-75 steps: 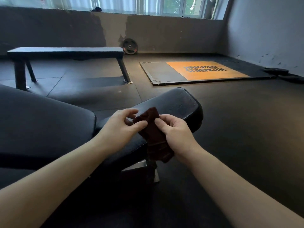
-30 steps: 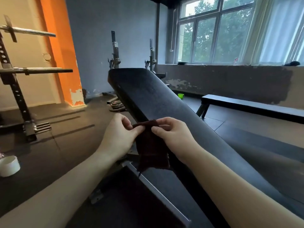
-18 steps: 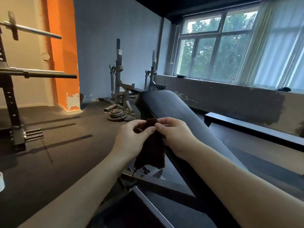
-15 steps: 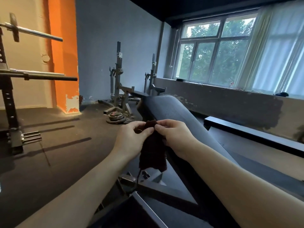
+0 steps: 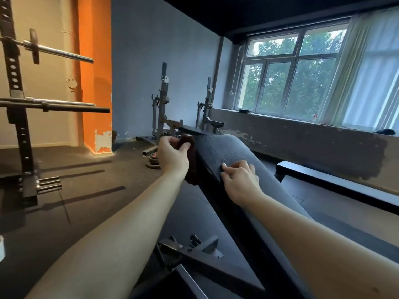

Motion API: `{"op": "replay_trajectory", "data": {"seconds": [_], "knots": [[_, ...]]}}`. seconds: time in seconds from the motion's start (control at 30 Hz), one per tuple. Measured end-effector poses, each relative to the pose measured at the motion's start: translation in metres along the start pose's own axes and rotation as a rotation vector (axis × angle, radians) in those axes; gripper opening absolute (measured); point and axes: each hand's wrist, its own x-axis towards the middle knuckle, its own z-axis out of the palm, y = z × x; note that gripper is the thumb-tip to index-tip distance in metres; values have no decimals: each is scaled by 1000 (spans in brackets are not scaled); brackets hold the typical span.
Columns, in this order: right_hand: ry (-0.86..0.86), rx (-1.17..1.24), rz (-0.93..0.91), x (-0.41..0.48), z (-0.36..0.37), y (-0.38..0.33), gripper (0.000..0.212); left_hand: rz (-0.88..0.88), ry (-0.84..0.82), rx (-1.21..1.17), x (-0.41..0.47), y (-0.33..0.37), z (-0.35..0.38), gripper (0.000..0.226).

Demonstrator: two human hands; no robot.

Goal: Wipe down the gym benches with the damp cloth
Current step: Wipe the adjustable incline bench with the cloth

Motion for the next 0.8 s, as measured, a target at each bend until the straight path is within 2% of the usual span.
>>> {"op": "replay_trajectory", "data": {"seconds": [0.07,0.23,0.37,0.5,0.6,0.8], "knots": [[4,-38,-18,2,3,1,42,32,1,19,7,-3,16,20],[-22,-84,-50,7,-1,-3,44,130,-21,126,10,-23,29,47],[-24,-201,-99,6,-1,-8,46,82,-49,67,-2,-26,20,32],[10,-119,-190,11,3,-5,44,48,-41,-26,-39,-37,22,29],[7,-85,-193,13,5,-1,44,-19,-20,-98,-60,-48,25,26],[18,-102,-179,16,8,1,41,-81,81,-180,-28,-36,32,9]]}}
